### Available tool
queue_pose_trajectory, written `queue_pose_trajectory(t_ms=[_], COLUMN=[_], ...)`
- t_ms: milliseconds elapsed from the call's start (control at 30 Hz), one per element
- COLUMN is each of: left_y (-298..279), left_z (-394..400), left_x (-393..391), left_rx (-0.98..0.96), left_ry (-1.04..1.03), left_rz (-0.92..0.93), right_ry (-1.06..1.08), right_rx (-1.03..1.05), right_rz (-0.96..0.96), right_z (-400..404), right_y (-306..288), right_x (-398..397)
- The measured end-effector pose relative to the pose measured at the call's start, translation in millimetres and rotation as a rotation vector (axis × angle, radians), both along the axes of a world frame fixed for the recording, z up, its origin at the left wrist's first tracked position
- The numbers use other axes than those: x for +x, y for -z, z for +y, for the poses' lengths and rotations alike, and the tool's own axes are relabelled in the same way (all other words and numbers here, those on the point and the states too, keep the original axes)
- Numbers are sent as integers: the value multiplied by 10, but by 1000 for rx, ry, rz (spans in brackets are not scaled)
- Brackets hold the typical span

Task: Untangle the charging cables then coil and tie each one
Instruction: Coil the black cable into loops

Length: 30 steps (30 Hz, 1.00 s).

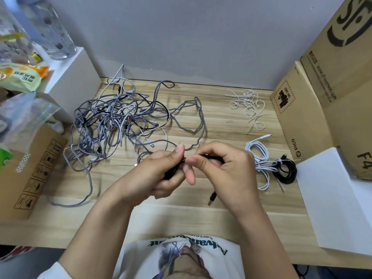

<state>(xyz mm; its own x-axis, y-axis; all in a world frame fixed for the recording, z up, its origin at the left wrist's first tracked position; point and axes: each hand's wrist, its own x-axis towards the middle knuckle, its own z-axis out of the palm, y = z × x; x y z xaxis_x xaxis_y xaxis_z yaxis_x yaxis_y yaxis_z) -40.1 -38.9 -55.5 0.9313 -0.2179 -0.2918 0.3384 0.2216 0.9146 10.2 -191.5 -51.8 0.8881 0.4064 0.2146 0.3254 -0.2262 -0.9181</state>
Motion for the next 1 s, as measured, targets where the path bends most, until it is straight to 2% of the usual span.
queue_pose_trajectory(t_ms=[100,200,267,367,433,500,567,667,800,933,1000], left_y=[-15,-47,-110,-177,-218,-209,-161,-73,3,10,-40], left_z=[66,91,70,56,-7,-108,-141,-170,-168,-121,-137], left_x=[-14,9,37,60,78,103,122,133,93,55,17], left_rx=[-438,-900,-1032,-1041,-932,-627,-307,-75,176,602,573], left_ry=[157,300,274,104,-88,-349,-489,-440,-316,-179,-98], left_rz=[29,-29,-87,-147,-176,-194,-211,-192,-104,-111,-77], right_ry=[24,3,-38,-119,-180,-266,-336,-389,-436,-362,-305], right_rx=[37,18,-27,-185,-340,-517,-647,-730,-738,-479,-337], right_rz=[-30,31,92,106,96,67,26,-69,-156,-83,-51], right_z=[-31,-32,-12,51,90,102,90,55,-14,-99,-135], right_y=[17,94,141,178,172,156,112,-1,-163,-199,-172], right_x=[73,99,88,30,-16,-57,-99,-147,-148,-101,-56])
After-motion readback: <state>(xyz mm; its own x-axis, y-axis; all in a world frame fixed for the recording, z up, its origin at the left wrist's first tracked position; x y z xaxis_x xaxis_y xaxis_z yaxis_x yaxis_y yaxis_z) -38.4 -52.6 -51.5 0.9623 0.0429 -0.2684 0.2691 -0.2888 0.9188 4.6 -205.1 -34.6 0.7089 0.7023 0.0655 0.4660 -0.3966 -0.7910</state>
